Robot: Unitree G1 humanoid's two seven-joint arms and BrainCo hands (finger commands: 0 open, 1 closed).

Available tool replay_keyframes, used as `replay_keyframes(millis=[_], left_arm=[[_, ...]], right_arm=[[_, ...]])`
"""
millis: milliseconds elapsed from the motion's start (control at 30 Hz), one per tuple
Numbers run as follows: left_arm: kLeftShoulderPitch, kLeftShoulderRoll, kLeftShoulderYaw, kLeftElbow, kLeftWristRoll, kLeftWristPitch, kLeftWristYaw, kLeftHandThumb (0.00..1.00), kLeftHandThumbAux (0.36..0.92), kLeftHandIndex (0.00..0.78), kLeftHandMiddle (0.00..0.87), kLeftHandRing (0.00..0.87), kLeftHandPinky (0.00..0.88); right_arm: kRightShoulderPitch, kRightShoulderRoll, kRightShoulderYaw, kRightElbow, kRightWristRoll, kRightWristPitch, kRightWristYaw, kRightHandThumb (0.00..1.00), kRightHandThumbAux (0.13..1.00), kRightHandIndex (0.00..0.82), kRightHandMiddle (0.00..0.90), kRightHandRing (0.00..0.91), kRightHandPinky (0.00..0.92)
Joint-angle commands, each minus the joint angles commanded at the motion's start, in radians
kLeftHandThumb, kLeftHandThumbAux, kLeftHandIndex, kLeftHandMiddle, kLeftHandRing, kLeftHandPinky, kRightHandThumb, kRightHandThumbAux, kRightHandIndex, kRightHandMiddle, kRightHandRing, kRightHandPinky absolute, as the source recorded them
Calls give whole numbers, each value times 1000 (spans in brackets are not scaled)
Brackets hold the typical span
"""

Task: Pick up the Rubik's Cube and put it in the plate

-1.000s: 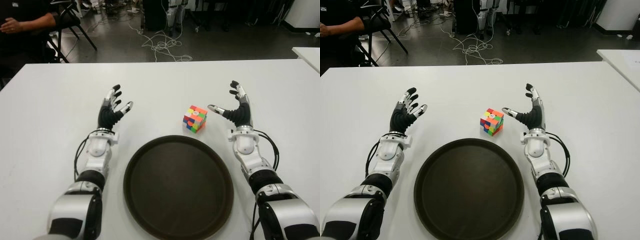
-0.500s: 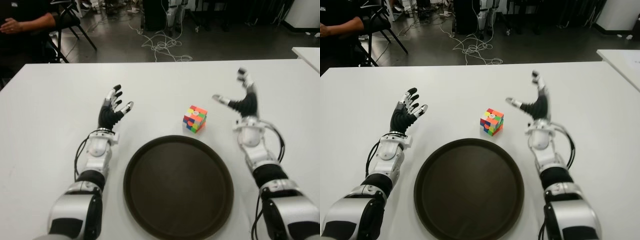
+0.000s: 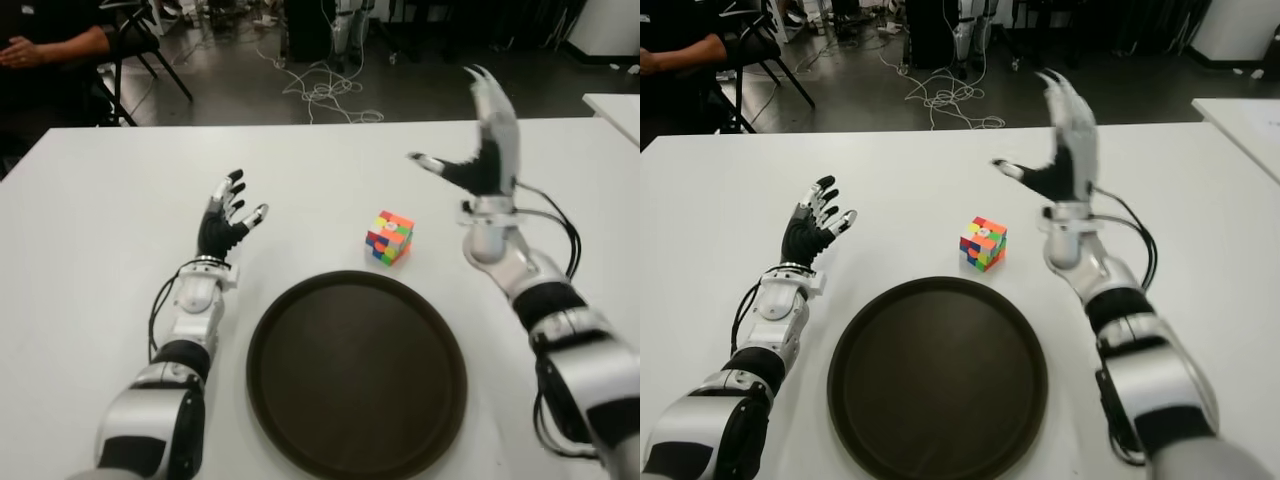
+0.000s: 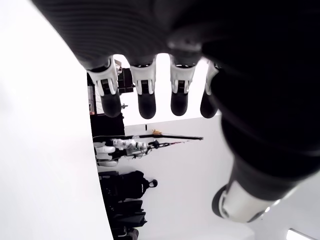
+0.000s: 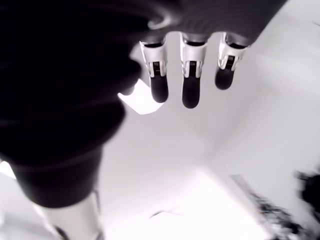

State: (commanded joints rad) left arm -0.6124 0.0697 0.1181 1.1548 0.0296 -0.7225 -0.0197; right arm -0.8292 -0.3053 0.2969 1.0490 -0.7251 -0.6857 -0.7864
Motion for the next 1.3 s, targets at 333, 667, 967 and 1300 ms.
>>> replay_keyframes(millis=[333, 667, 967, 1300], left_arm=[[1, -2, -1, -8, 2, 10, 9, 0, 812, 49, 87, 58, 36], [3, -5, 0, -14, 6, 6, 28, 0, 803, 49, 90, 58, 37], [6, -3, -7, -18, 10, 9, 39, 0, 806, 47, 91, 58, 41], [8, -1, -11, -23, 16, 7, 40, 3, 820, 48, 91, 58, 53]], right_arm=[[3, -124, 135, -182, -12, 134, 649, 0, 738, 96, 134, 145, 128], [7, -160, 168, -272, -12, 280, 927, 0, 757, 108, 141, 140, 107], [33, -184, 171, -393, 4, 384, 1078, 0, 769, 101, 132, 129, 112], [57, -205, 164, -476, 18, 422, 1159, 0, 765, 97, 124, 123, 112]])
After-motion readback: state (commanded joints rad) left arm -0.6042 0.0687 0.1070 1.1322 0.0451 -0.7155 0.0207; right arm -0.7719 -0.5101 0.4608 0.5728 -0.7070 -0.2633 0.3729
